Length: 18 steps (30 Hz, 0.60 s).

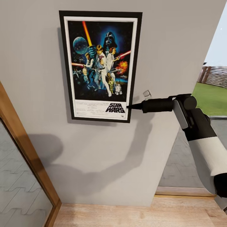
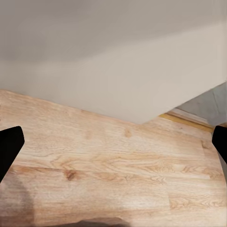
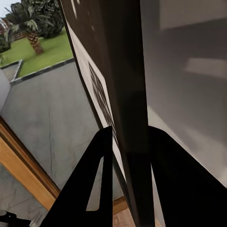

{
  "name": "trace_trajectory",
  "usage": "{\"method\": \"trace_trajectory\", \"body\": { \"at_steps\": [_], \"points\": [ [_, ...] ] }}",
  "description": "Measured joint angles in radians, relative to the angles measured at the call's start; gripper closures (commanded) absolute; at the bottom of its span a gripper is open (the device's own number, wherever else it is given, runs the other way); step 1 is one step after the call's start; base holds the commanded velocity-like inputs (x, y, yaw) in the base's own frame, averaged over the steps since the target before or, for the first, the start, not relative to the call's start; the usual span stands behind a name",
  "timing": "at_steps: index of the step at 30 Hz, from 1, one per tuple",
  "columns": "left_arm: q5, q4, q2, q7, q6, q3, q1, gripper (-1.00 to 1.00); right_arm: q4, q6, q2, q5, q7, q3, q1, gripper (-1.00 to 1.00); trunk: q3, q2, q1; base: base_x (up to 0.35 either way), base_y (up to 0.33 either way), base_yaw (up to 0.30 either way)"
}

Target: Pick up the poster from the kitchen countertop and hang it on one of the wall nails in the kitchen.

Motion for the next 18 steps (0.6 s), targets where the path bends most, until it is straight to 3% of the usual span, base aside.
{"method": "trace_trajectory", "body": {
  "at_steps": [18],
  "points": [
    [0.0, 0.0, 0.002, 0.0, 0.0, 0.0, 0.0, -1.0, -0.005, -0.002, 0.0, -0.002, 0.001, 0.002, 0.001, 1.0, 0.0, 0.0, 0.0, 0.0, 0.0, 0.0]
  ]
}}
